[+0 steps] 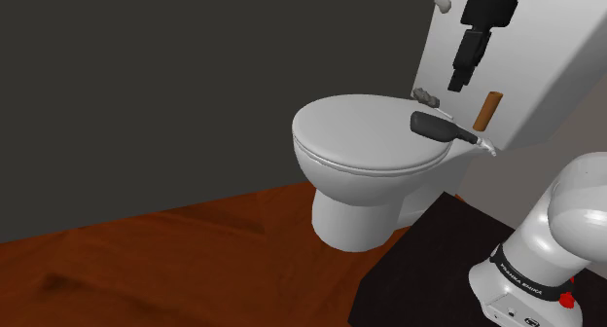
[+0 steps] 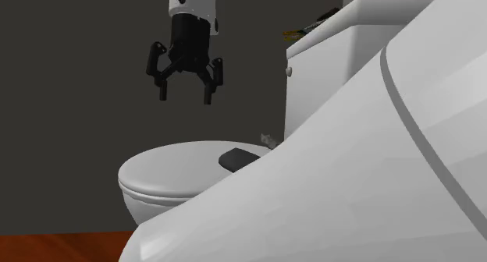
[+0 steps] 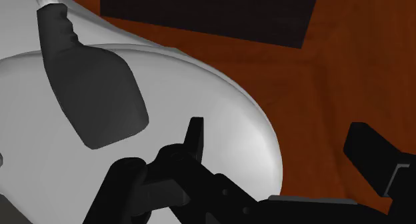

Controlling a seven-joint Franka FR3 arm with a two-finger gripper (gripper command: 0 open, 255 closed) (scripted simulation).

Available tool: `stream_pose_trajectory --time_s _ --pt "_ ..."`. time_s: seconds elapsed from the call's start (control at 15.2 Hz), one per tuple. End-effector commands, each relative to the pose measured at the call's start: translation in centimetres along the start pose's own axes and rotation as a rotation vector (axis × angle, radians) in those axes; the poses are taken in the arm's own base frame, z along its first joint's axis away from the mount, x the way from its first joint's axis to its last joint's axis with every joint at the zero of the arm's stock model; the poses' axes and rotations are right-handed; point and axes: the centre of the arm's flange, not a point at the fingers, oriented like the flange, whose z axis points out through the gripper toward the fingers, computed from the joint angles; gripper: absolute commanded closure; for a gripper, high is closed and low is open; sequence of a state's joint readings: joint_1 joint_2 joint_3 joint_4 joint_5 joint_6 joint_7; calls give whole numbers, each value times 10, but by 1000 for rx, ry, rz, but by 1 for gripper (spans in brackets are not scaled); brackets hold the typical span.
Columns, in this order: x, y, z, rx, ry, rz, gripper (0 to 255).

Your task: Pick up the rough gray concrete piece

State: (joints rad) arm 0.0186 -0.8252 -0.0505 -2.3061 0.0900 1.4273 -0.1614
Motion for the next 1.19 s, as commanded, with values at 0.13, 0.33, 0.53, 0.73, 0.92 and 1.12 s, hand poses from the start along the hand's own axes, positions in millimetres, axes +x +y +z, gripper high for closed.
stream_pose_trajectory --time_s 0.13,0.33,0.53,0.73,0.92,1.12 --pt "18 15 8 -29 -8 42 0" --pt "43 39 19 -71 -19 104 0" --pt "66 65 29 -114 -30 166 0" --pt "88 93 38 -157 -41 229 0" --pt "108 122 47 -200 -53 291 0" --pt "126 153 54 -242 -64 354 0"
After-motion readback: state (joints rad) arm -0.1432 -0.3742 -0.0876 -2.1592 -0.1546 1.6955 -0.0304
